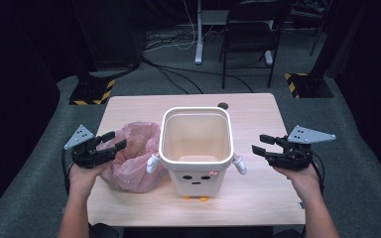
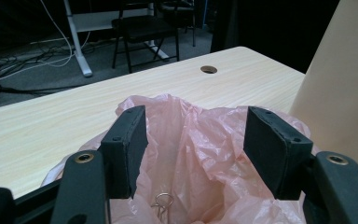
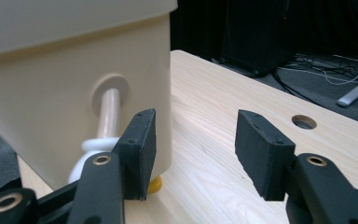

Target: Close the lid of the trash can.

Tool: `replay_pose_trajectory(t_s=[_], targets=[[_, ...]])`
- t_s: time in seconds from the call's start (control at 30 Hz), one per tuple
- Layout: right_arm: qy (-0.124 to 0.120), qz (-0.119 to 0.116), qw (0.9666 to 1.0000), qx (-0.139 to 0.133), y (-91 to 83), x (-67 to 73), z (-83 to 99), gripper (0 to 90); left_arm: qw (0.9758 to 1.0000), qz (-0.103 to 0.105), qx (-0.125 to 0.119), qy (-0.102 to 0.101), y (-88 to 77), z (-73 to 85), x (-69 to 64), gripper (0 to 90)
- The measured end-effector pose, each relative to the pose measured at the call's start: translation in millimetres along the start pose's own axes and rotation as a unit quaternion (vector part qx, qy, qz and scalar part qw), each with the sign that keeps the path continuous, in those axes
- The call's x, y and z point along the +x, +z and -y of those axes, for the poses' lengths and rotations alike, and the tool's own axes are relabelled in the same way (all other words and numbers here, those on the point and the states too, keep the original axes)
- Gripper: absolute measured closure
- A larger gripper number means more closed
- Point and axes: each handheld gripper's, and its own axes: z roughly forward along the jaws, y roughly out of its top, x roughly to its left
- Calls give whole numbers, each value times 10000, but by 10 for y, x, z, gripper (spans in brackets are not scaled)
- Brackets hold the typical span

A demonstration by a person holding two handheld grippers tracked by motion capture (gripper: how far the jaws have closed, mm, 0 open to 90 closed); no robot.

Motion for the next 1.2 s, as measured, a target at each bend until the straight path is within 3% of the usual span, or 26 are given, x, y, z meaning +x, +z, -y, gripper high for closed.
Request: replay_pose_trajectory(t_s=[0.67, 1.2], targets=[[247, 415, 9988, 19, 120, -61, 374, 472, 10000, -24, 69, 10, 24, 19, 5, 391], [558, 840, 9949, 26, 165, -183, 688, 450, 9998, -117, 168, 42, 55, 49, 22, 389]])
